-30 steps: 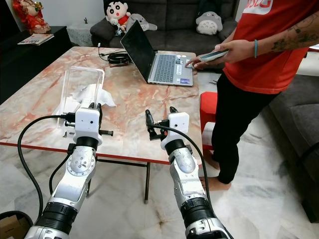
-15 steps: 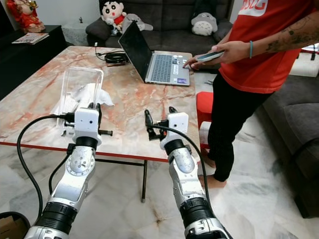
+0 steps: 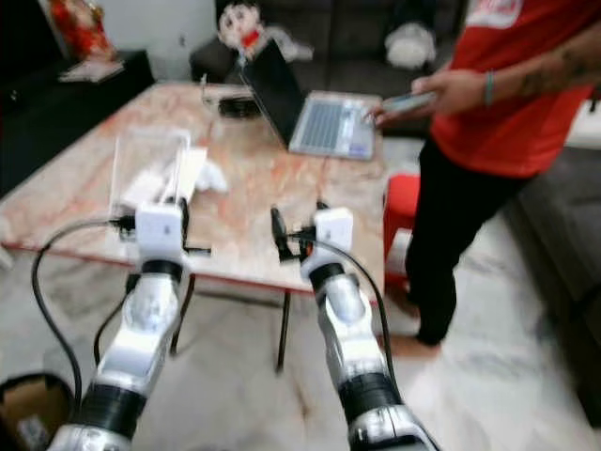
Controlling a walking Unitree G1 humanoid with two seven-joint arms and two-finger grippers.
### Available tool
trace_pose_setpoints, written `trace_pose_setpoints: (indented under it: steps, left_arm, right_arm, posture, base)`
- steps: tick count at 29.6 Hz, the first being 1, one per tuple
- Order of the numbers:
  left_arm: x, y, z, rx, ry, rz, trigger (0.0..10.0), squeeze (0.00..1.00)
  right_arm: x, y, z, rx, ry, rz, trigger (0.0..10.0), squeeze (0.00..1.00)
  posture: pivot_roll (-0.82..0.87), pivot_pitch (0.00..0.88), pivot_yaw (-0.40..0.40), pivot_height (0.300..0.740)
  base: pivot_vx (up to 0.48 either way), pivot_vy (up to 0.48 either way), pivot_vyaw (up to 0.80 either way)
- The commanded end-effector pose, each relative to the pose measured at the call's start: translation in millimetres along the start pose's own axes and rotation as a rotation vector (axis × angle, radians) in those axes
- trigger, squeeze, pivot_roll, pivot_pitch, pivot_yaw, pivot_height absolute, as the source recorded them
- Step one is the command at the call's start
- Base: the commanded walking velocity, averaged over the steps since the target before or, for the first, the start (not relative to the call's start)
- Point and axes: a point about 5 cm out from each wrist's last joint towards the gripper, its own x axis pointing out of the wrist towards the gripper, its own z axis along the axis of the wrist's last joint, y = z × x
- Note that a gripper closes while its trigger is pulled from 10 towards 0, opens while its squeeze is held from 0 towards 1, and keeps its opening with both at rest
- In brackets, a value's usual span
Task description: Picking trash to rubbish bin
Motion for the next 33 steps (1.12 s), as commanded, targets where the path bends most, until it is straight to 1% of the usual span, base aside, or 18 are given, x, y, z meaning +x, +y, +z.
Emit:
trace_pose_setpoints:
  steps: [1,5,17,23,26,33]
  left_arm:
    - [3.6,0.2,3.8,0.002,-0.009,0.002,10.0,0.00]
    - [3.3,0.7,5.7,-0.011,-0.019,0.001,10.0,0.00]
    - [3.3,0.4,4.3,-0.006,-0.009,0.003,10.0,0.00]
    - [3.6,-0.8,3.8,-0.010,-0.007,0.007,10.0,0.00]
    - [2.6,-3.9,2.4,-0.021,-0.001,0.010,10.0,0.00]
    - [0.1,-5.4,1.0,-0.032,0.001,0.004,10.0,0.00]
  right_arm:
    - [1.4,0.5,1.8,0.001,-0.002,0.000,10.0,0.00]
    - [1.4,0.3,1.8,0.000,0.000,0.001,10.0,0.00]
    - [1.4,0.7,2.0,-0.010,0.000,0.006,10.0,0.00]
    - [1.6,0.8,2.6,-0.015,0.000,0.014,10.0,0.00]
    - [1.6,-1.3,3.6,-0.023,0.003,0.023,10.0,0.00]
    - [2.7,0.7,4.5,-0.039,0.000,0.036,10.0,0.00]
  posture:
    - [-0.02,0.031,-0.013,0.740]
    - [-0.02,0.040,-0.012,0.740]
    - [-0.02,0.039,-0.012,0.740]
    - [-0.03,0.031,-0.026,0.740]
    - [-0.03,0.029,-0.046,0.740]
    - [-0.03,0.023,-0.048,0.740]
  base:
    - [0.000,0.000,0.00]
    - [0.000,0.000,0.00]
    - [0.000,0.000,0.00]
    - [0.000,0.000,0.00]
    - [0.000,0.000,0.00]
    - [0.000,0.000,0.09]
